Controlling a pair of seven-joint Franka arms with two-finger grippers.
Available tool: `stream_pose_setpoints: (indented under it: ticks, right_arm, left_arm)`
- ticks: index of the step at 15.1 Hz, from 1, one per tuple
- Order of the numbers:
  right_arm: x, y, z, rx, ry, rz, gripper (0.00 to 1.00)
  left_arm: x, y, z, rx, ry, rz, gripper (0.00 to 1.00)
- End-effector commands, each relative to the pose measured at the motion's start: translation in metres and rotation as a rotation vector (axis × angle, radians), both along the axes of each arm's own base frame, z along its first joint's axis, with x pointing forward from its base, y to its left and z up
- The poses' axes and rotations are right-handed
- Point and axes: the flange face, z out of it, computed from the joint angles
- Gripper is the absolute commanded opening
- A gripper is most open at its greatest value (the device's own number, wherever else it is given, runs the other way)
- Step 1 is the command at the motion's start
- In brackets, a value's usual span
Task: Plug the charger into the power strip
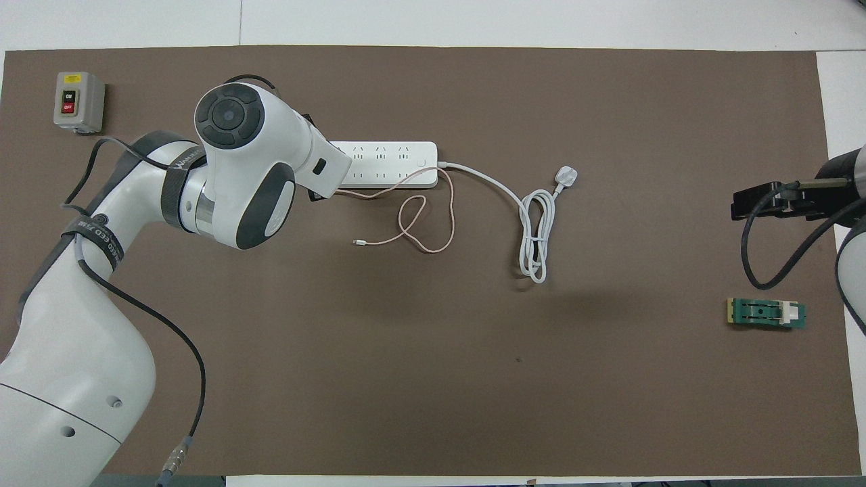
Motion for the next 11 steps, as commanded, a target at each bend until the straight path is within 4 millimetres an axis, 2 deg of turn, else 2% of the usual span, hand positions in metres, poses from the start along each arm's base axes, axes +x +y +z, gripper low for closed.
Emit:
stream_pose_setpoints:
  ticks: [1, 4, 11]
  right_arm:
    - [-0.005, -0.003, 0.0, -0.013, -0.014, 0.011, 1.0]
    - [-0.004, -0.002, 0.002, -0.012, -0.022, 0.011, 1.0]
    - [-0.004, -0.001, 0.002, -0.011, -0.021, -0.009, 1.0]
  left_arm:
    - [-0.008, 0.0, -0.009, 0.016, -0.007, -0.009, 0.0]
    - [-0.013, -0.002, -0.019, 0.003, -0.028, -0.018, 0.0]
    - [-0.016, 0.002, -0.02, 0.016, -0.022, -0.065, 0.0]
